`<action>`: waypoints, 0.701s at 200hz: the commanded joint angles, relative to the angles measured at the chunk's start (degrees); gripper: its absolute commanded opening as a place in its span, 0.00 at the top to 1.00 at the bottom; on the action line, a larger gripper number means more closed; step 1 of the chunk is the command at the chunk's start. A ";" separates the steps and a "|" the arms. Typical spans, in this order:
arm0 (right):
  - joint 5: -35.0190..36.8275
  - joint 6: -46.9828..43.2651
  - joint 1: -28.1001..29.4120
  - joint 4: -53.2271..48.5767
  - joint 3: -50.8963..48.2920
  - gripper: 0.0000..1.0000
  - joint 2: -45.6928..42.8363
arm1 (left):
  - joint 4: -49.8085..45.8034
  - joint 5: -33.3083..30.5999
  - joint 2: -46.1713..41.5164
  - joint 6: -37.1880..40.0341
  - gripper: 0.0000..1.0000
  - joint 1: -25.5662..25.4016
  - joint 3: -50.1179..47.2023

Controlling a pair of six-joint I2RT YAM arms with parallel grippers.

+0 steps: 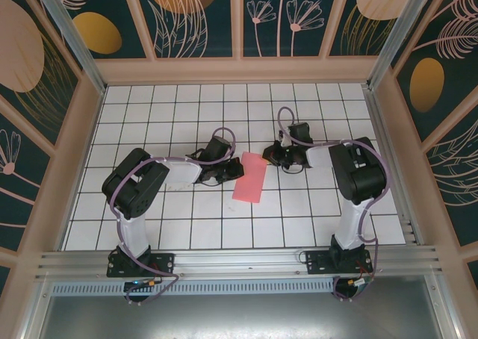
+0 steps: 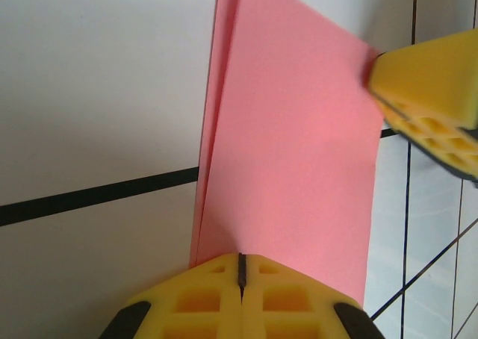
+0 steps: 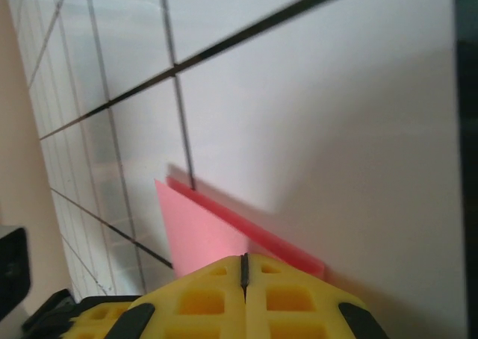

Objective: Fold a paper plane with a square sheet of paper (pick it up from the middle)
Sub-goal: Fold the square sheet of paper in half at the center of the table.

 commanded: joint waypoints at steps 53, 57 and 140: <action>-0.86 0.79 -1.01 -4.19 3.36 1.00 -2.81 | -8.11 -2.52 2.37 1.62 1.00 -0.43 -2.37; -1.25 0.85 -1.27 -4.27 3.78 1.00 -2.90 | -8.11 -2.52 2.42 1.58 1.00 -0.49 -2.34; -0.78 1.80 -2.01 -5.87 4.63 1.00 2.23 | -8.02 -2.35 2.52 1.50 1.00 -0.44 -2.21</action>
